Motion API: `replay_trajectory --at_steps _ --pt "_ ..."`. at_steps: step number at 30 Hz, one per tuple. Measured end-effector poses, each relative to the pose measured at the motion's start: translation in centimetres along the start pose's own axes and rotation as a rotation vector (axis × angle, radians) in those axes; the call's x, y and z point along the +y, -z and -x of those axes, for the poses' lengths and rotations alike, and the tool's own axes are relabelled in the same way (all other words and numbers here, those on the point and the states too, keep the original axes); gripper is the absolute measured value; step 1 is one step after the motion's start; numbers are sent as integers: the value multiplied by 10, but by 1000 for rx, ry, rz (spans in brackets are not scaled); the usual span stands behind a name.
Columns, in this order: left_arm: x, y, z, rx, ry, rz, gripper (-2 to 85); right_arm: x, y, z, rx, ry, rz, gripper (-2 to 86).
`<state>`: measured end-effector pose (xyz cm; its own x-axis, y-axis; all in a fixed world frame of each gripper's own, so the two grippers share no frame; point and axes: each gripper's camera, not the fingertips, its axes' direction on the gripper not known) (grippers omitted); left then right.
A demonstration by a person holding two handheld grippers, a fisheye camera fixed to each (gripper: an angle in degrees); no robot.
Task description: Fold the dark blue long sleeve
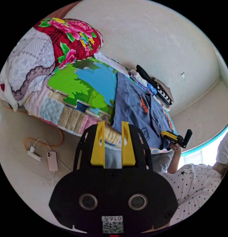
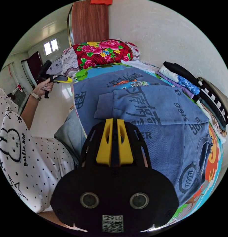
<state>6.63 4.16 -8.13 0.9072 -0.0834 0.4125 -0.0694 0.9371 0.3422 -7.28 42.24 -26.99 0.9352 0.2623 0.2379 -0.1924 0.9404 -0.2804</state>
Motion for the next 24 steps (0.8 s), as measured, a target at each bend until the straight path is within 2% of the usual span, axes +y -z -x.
replay_trajectory --at_steps 6,10,14,18,22,24 --pt "-4 -23 11 23 28 61 90 -5 2 -9 12 -23 -25 20" --pt "6 -8 5 -32 21 19 76 -11 5 -9 48 -23 -45 27" --pt "20 13 -23 -113 -96 -33 21 -30 14 -8 78 -13 -77 46" --pt "31 39 -58 -70 -264 -142 -6 -58 29 -17 38 -35 -157 58" --pt "31 40 -58 -47 -276 -107 -8 -103 36 -26 70 -49 -224 57" --pt "39 41 -62 33 -317 -125 -9 -121 35 -26 86 -53 -216 56"
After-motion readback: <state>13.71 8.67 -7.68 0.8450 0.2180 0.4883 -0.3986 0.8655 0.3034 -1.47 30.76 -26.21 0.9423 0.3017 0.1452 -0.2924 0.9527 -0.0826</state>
